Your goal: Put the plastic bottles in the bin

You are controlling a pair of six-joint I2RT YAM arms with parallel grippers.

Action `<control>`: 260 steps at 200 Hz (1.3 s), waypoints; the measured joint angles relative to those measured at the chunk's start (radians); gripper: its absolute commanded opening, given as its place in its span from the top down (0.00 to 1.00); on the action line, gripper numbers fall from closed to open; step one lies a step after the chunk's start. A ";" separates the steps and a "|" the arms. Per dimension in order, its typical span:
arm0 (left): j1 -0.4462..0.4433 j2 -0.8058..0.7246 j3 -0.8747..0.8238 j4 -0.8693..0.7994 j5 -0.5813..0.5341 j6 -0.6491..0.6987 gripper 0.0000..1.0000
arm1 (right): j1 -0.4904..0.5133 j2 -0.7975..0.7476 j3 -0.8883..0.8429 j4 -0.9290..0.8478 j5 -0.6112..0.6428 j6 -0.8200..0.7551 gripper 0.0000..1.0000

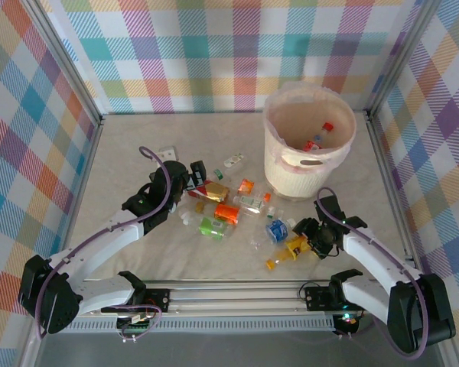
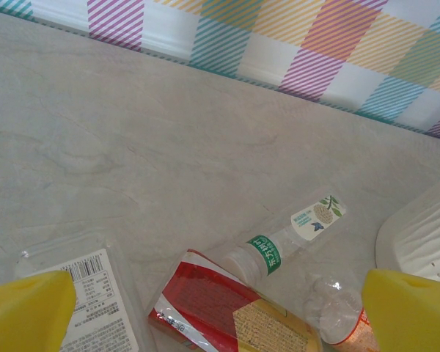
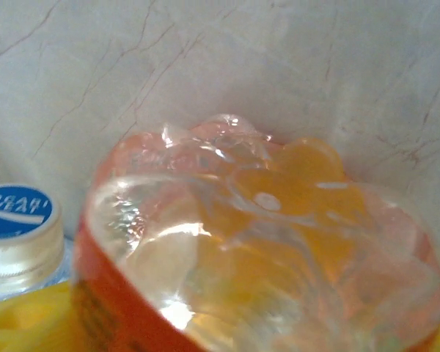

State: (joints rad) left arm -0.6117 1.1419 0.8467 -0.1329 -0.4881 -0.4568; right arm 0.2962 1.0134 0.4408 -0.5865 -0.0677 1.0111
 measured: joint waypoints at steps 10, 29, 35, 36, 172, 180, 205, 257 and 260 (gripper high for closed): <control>0.000 0.000 0.000 0.000 0.000 0.000 0.00 | 0.000 0.008 -0.007 0.011 0.008 0.015 0.33; 0.000 0.002 0.000 0.000 0.000 0.000 0.00 | 0.000 0.011 -0.008 0.010 0.023 0.031 0.36; 0.000 0.003 0.000 -0.001 0.000 0.000 0.00 | 0.000 0.011 -0.008 0.010 0.027 0.033 0.37; 0.000 0.003 0.000 -0.001 0.000 0.000 0.00 | 0.000 0.011 -0.008 0.010 0.027 0.034 0.37; 0.006 0.017 0.000 -0.006 0.000 0.000 0.00 | -0.012 -0.171 0.253 -0.282 0.341 -0.101 0.44; 0.007 0.017 0.000 -0.007 0.000 0.000 0.00 | -0.014 -0.183 0.293 -0.321 0.377 -0.117 0.44; 0.007 0.017 0.000 -0.017 0.000 0.000 0.00 | -0.015 -0.207 0.416 -0.422 0.481 -0.169 0.44; 0.007 0.017 0.000 -0.024 0.000 -0.011 0.00 | -0.015 -0.231 0.645 -0.524 0.617 -0.296 0.43; 0.007 0.017 0.000 -0.024 0.000 -0.012 0.00 | -0.015 -0.229 0.659 -0.524 0.620 -0.308 0.43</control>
State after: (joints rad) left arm -0.6048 1.1587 0.8467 -0.1566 -0.4881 -0.4690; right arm 0.2810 0.7845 1.1000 -1.1107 0.5526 0.7029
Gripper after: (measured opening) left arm 0.999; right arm 0.570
